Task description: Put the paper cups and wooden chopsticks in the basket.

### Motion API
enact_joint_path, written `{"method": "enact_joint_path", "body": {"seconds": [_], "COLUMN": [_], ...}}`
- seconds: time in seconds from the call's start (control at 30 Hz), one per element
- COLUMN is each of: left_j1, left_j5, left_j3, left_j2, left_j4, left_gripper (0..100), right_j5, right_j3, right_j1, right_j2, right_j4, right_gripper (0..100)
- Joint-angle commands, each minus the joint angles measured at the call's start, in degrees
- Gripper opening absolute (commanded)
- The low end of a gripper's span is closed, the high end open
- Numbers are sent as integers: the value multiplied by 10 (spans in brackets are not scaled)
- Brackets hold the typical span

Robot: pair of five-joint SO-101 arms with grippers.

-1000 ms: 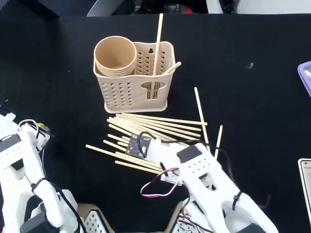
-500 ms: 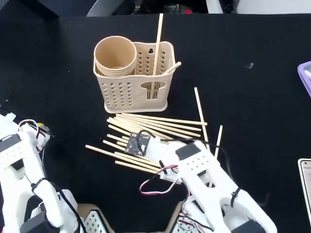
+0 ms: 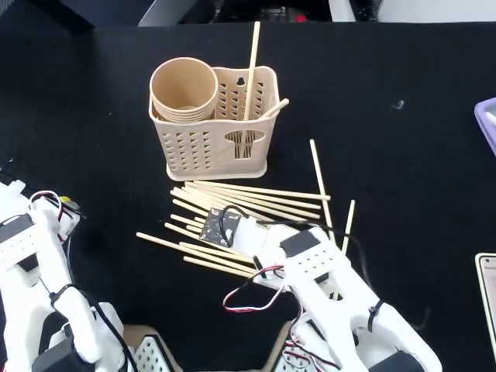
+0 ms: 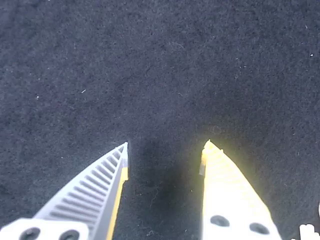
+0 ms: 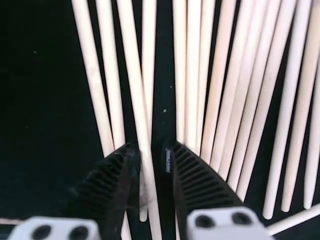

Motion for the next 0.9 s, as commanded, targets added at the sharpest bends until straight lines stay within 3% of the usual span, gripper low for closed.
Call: {"method": "enact_joint_path", "body": {"seconds": [0.0, 0.07, 0.2, 0.4, 0.73, 0.87], "left_j1": [0, 0, 0, 0, 0, 0], "left_j5": [-2, -2, -2, -2, -2, -2], "left_j3": [-17, -17, -17, -17, -17, -17], "left_j2": [-14, -14, -14, -14, -14, -14], "left_j4": [-5, -5, -5, -5, -6, -6], "left_gripper": [230, 230, 230, 230, 230, 230], "right_j5": [-7, -9, -11, -11, -13, -76], "right_j3": [0, -2, -20, -122, -230, -265], "right_j1": [-7, -7, -3, -3, -4, -6], "right_j2": [0, -2, -4, -24, -203, -282], "right_j4": [-13, -14, -5, 113, 251, 238], "right_gripper": [73, 10, 10, 11, 11, 11]}}
